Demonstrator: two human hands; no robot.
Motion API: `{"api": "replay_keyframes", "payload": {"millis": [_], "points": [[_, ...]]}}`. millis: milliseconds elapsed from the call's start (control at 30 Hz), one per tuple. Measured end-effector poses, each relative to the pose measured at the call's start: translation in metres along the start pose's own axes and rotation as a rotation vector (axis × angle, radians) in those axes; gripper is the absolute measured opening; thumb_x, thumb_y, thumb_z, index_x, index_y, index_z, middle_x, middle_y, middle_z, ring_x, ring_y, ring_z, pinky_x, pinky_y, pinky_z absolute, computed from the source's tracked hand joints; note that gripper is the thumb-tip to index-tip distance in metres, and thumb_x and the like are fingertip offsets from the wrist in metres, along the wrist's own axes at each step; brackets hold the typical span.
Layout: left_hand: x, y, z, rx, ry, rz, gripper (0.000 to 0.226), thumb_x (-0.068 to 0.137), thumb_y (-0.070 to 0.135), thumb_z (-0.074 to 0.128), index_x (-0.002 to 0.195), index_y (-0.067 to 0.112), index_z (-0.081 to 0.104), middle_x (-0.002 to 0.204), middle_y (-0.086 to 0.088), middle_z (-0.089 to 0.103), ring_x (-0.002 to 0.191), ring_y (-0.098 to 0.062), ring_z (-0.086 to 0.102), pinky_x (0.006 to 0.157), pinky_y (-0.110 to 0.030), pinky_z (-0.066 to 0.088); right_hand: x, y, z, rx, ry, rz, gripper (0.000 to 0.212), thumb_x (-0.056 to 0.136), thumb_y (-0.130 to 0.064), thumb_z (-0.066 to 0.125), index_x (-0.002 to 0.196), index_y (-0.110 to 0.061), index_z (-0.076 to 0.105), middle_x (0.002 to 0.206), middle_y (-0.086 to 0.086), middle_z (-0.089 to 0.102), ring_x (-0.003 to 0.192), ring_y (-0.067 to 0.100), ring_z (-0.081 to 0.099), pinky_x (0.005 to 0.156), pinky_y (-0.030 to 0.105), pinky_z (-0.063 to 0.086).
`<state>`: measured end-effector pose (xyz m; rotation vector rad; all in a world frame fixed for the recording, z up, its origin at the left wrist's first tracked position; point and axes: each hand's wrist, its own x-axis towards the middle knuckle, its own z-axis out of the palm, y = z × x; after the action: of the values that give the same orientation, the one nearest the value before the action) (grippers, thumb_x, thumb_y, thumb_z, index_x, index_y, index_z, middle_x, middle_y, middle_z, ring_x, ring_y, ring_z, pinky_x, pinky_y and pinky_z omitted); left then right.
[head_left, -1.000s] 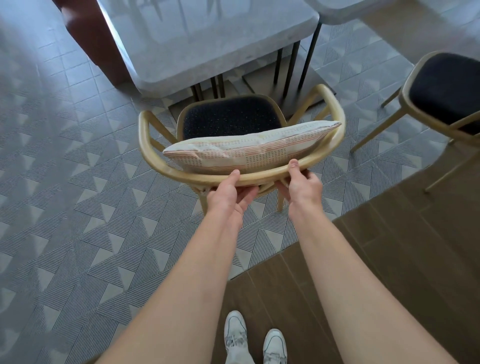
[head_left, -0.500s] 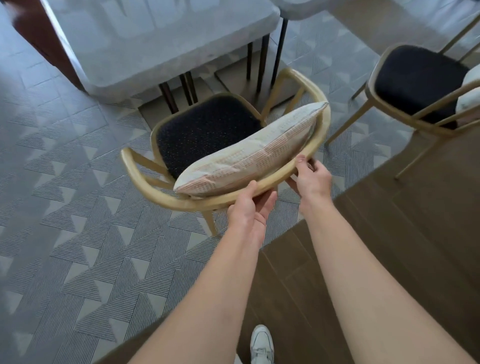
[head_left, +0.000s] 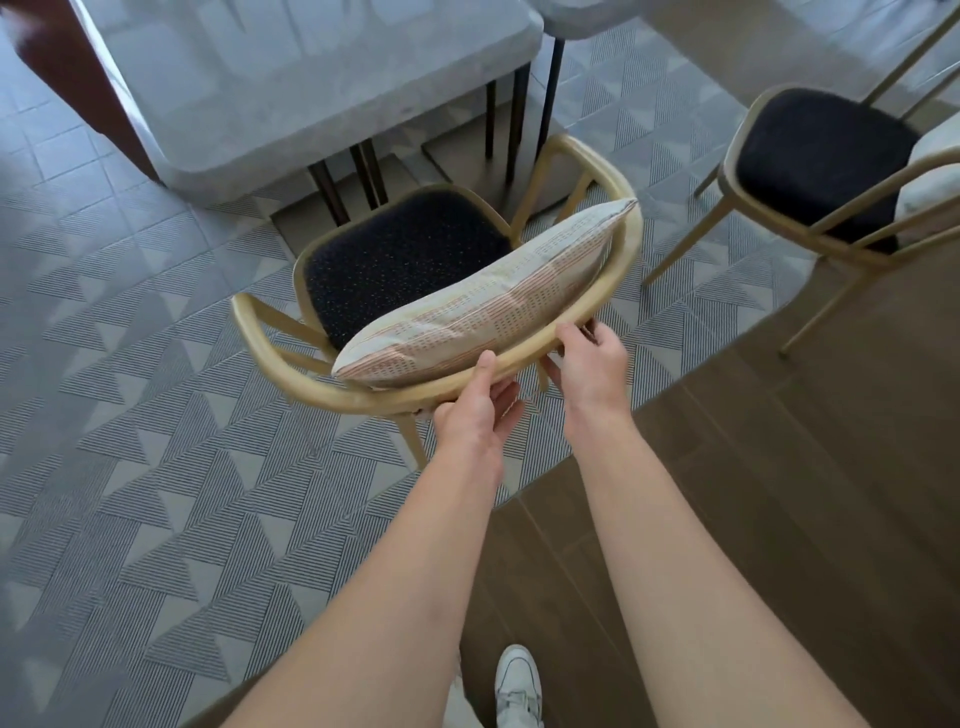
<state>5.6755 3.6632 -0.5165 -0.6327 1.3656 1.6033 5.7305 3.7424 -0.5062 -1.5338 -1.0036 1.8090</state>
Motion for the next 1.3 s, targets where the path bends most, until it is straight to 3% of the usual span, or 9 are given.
{"api": "replay_keyframes", "payload": {"millis": [100,233,300,367,500,800,1100,1233,1300], "points": [[-0.009,0.011,0.003,-0.022,-0.009,-0.058,0.038,0.098,0.028,0.065,0.127,0.003,0.059,0.116,-0.019,0.071,0.108,-0.031,0.070,0.070,-0.039,0.054,-0.017,-0.007,0.000,0.043,-0.040,-0.010,0.013,0.100,-0.013,0.053,0.109,-0.017,0.062,0.105,-0.003,0.068,0.100,0.010,0.065,0.100,0.039,0.054],[-0.044,0.036,0.012,0.033,-0.054,-0.132,0.059,0.099,0.039,0.056,0.148,0.009,0.039,0.148,-0.023,0.046,0.138,-0.036,0.046,0.111,-0.049,0.041,-0.042,-0.022,0.002,-0.010,-0.081,-0.076,0.034,0.103,-0.029,0.049,0.133,-0.015,0.056,0.130,-0.004,0.060,0.118,0.008,0.056,0.109,0.036,0.045],[-0.069,0.054,0.018,0.069,-0.074,-0.111,0.074,0.097,0.046,0.052,0.157,0.011,0.027,0.158,-0.026,0.031,0.147,-0.037,0.034,0.119,-0.052,0.030,-0.057,-0.039,0.005,-0.012,-0.127,-0.152,0.020,0.104,-0.033,0.045,0.115,-0.028,0.061,0.119,-0.010,0.061,0.111,0.004,0.056,0.109,0.035,0.043],[-0.096,0.075,0.025,0.118,-0.093,0.010,0.076,0.097,0.052,0.049,0.158,0.013,0.027,0.159,-0.021,0.033,0.148,-0.033,0.032,0.120,-0.052,0.028,-0.074,-0.062,0.009,-0.018,-0.172,-0.218,0.017,0.105,-0.037,0.041,0.109,-0.038,0.057,0.117,-0.016,0.059,0.112,-0.001,0.053,0.112,0.036,0.040],[-0.158,0.118,0.039,0.231,-0.127,0.377,0.070,0.101,0.056,0.040,0.159,0.019,0.028,0.164,-0.010,0.030,0.149,-0.027,0.030,0.122,-0.050,0.024,-0.116,-0.118,0.014,-0.045,-0.266,-0.314,0.050,0.105,-0.046,0.038,0.149,-0.023,0.043,0.153,-0.005,0.045,0.140,0.008,0.039,0.121,0.041,0.029],[-0.286,0.164,0.026,0.240,-0.261,0.771,0.063,0.104,0.058,0.025,0.150,0.020,0.044,0.159,-0.009,0.038,0.146,-0.024,0.036,0.120,-0.051,0.022,-0.227,-0.206,0.012,-0.086,-0.477,-0.508,0.062,0.105,-0.055,0.026,0.157,-0.020,0.030,0.162,-0.002,0.032,0.150,0.016,0.027,0.124,0.045,0.020],[-0.398,0.209,-0.085,0.148,-0.179,0.964,0.068,0.104,0.059,0.016,0.154,0.020,0.040,0.163,-0.008,0.033,0.149,-0.024,0.032,0.123,-0.053,0.014,-0.380,-0.218,0.066,-0.129,-0.788,-0.563,0.064,0.106,-0.051,0.022,0.158,-0.015,0.026,0.162,0.005,0.033,0.148,0.019,0.031,0.124,0.045,0.018],[-0.431,0.232,-0.169,0.073,-0.085,1.035,0.068,0.104,0.060,0.015,0.152,0.021,0.043,0.162,-0.009,0.034,0.149,-0.024,0.033,0.123,-0.052,0.015,-0.456,-0.192,0.115,-0.172,-0.972,-0.536,0.058,0.106,-0.053,0.022,0.145,-0.019,0.048,0.147,0.003,0.052,0.132,0.012,0.048,0.119,0.040,0.028],[-0.442,0.235,-0.214,0.043,-0.031,1.072,0.068,0.104,0.060,0.015,0.151,0.020,0.045,0.161,-0.009,0.036,0.148,-0.023,0.035,0.123,-0.049,0.018,-0.494,-0.170,0.138,-0.182,-1.064,-0.480,0.057,0.105,-0.055,0.025,0.143,-0.020,0.049,0.143,0.001,0.054,0.127,0.008,0.049,0.118,0.040,0.029]]}}
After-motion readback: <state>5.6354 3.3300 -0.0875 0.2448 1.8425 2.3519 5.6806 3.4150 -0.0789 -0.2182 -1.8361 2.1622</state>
